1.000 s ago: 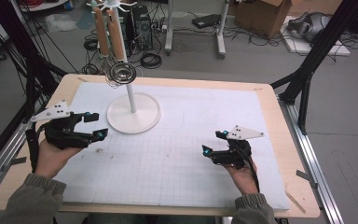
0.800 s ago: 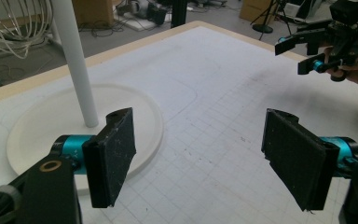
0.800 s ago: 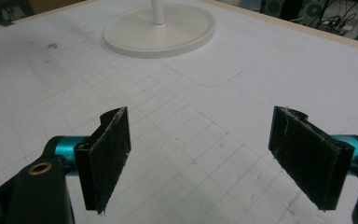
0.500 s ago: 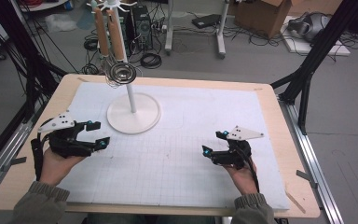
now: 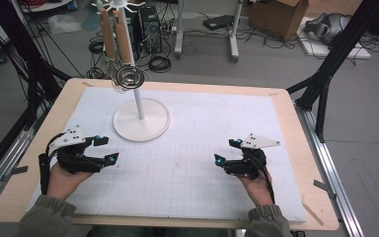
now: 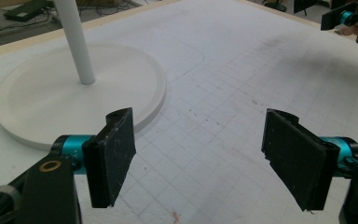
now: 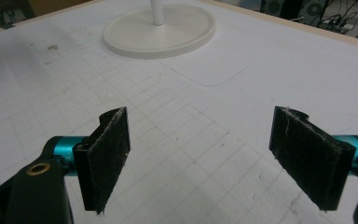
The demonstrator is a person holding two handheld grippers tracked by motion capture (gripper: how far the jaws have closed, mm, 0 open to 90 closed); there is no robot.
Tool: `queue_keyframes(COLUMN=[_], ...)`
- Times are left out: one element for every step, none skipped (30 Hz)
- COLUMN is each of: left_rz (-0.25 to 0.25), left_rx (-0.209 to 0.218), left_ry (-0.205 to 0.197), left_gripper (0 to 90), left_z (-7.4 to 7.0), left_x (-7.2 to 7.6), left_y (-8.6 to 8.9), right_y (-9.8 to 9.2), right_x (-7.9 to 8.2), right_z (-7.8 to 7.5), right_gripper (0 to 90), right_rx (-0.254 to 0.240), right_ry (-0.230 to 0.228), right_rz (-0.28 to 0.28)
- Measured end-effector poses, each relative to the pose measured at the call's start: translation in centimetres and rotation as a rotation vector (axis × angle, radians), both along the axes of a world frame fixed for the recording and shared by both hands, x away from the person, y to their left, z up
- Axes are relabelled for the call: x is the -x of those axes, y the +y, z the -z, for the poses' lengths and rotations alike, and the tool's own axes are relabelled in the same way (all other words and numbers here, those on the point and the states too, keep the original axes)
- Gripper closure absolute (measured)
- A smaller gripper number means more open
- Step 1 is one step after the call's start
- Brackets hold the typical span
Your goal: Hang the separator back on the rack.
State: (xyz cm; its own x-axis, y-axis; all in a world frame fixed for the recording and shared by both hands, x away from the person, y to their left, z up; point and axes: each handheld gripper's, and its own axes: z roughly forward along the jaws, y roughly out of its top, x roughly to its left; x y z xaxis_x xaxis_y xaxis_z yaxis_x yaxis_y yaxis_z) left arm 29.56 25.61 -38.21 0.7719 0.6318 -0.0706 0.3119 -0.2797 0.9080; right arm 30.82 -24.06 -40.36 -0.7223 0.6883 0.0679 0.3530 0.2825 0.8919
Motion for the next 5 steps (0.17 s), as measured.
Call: queue_keyframes(left_rz=[-0.007, -0.010, -0.015, -0.016, -0.017], left_rx=[0.000, 0.000, -0.004, -0.010, -0.015], left_ry=[-0.002, 0.003, 0.007, 0.011, 0.014], left_gripper=[25.8, 25.5, 25.5, 25.5, 25.5], left_z=[0.15, 0.35, 0.57, 0.78, 0.95], left_x=[0.06, 0.08, 0.07, 0.05, 0.03], left_y=[-0.01, -0.04, -0.08, -0.10, -0.13], right_y=[0.00, -0.01, 0.01, 0.00, 0.02], right_x=[0.00, -0.04, -0.03, -0.08, -0.10], right_z=[0.01, 0.05, 0.09, 0.15, 0.19], right_gripper=[19.5, 19.5, 19.5, 19.5, 19.5], right_rx=[0.000, 0.000, -0.002, -0.001, -0.001], right_ry=[0.000, -0.003, 0.003, 0.002, 0.006], right_rz=[-0.001, -0.004, -0.004, -0.006, -0.009])
